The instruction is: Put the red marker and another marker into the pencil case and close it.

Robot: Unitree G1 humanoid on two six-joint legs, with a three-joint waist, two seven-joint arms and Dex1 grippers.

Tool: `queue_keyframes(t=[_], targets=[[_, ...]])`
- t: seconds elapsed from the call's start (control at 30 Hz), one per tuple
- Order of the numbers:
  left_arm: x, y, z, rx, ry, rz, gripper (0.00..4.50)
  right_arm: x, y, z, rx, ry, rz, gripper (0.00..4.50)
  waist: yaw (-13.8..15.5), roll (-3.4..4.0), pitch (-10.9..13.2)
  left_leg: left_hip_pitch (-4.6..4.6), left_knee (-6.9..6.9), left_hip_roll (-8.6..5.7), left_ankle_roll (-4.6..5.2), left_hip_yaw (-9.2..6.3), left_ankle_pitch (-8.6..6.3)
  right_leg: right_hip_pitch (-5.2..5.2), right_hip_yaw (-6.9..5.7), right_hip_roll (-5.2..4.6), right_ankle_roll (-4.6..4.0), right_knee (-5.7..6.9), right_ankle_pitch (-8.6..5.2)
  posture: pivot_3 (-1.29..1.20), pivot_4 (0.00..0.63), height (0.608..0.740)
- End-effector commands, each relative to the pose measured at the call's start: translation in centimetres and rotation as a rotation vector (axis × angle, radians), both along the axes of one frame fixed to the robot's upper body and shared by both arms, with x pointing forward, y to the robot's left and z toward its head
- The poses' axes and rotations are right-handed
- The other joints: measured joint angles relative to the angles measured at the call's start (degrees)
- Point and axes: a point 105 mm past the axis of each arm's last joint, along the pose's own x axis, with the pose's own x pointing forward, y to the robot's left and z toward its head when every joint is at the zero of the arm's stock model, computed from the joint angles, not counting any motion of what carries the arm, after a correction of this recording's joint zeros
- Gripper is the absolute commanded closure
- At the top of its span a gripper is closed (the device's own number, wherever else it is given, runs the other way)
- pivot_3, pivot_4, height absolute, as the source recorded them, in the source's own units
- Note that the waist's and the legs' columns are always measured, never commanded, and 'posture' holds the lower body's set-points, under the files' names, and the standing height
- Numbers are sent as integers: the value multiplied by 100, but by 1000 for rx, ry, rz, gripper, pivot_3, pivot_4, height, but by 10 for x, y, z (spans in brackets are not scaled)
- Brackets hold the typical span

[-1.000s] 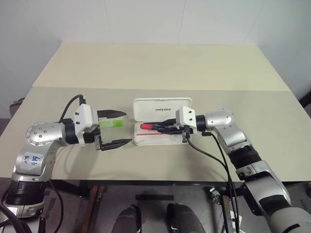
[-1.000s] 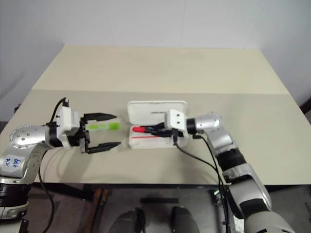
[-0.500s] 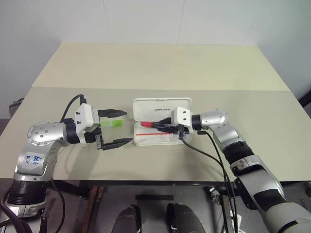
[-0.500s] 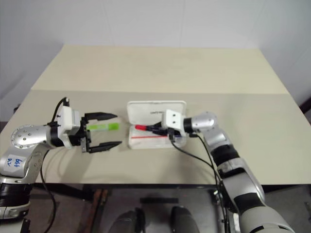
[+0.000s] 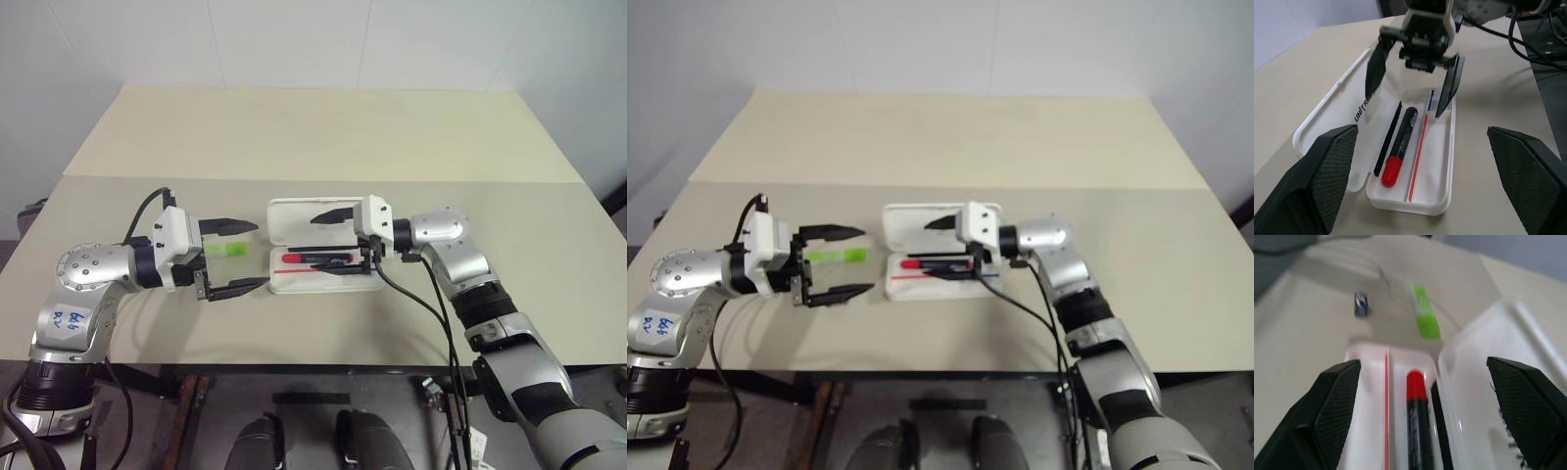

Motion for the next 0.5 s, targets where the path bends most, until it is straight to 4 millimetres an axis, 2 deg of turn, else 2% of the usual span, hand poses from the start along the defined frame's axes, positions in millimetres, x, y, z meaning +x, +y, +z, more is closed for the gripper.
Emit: queue_keyframes(t=[0.03, 0.3, 0.5], targets=[[-4, -4, 9, -16, -35, -26, 0, -12, -10, 21, 56, 0, 36, 136, 7, 0, 0, 0, 0, 0, 0, 0, -1, 0, 0, 0, 0, -1, 0, 0, 150, 740], [-12, 8, 2, -20, -7, 26, 0, -46, -45, 39, 44, 118, 80, 136, 30, 0, 0, -2, -4, 1, 6, -3, -10, -1, -1, -7, -3, -10, -2, 0, 150, 740], [-9, 34, -5, -15, -20, 158, 0, -56, -62, 58, 92, 127, 23, 136, 0, 0, 0, 3, -5, 7, -22, -4, -29, -3, -2, -5, -12, -7, -6, 0, 150, 740]])
